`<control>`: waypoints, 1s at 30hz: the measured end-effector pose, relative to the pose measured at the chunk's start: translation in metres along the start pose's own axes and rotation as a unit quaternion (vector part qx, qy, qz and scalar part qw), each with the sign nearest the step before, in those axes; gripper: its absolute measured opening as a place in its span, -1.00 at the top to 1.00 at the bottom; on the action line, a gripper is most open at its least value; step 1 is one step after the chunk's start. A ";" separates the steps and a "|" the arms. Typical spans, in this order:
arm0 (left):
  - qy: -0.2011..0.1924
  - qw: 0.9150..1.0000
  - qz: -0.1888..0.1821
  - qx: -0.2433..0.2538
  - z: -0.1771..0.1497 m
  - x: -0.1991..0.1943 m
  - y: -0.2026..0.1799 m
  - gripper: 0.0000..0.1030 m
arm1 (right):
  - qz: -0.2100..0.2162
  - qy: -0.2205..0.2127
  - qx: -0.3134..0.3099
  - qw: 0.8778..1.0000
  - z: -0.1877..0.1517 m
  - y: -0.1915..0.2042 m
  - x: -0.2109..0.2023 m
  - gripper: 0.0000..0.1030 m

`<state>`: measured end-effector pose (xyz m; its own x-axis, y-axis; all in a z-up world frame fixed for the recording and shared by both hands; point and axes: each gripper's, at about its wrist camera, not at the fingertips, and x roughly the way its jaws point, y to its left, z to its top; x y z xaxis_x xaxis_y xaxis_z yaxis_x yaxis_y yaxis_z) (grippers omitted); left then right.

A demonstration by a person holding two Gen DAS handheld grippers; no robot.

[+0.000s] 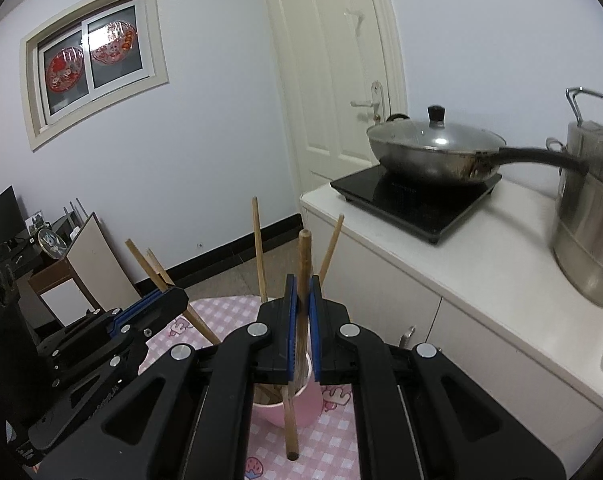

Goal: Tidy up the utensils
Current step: 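Carry both held chopsticks over the pink cup and lower them inside, then open both tools to release the chopsticks into the pink cup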

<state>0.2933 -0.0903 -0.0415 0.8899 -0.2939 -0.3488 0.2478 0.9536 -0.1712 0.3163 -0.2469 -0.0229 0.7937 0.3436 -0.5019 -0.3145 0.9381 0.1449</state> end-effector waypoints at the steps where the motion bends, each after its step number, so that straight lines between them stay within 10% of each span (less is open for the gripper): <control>1: 0.004 1.000 -0.001 0.003 -0.002 0.001 -0.001 0.88 | 0.000 0.003 0.002 1.000 -0.002 0.000 0.001 0.91; 14: 0.037 0.999 -0.007 0.013 -0.015 0.004 0.000 0.87 | -0.001 0.010 0.019 1.000 -0.009 -0.004 0.000 0.89; 20: 0.049 0.999 -0.015 0.015 -0.013 -0.002 -0.001 0.87 | -0.005 0.004 0.023 1.000 -0.009 -0.003 -0.010 0.46; 30: 0.048 0.999 -0.014 0.020 -0.006 -0.029 -0.004 0.73 | -0.007 -0.005 0.025 1.000 -0.008 0.005 -0.035 0.41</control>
<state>0.2646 -0.0856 -0.0363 0.8416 -0.3244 -0.4319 0.2896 0.9459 -0.1462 0.2824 -0.2547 -0.0112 0.8030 0.3314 -0.4954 -0.2774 0.9435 0.1815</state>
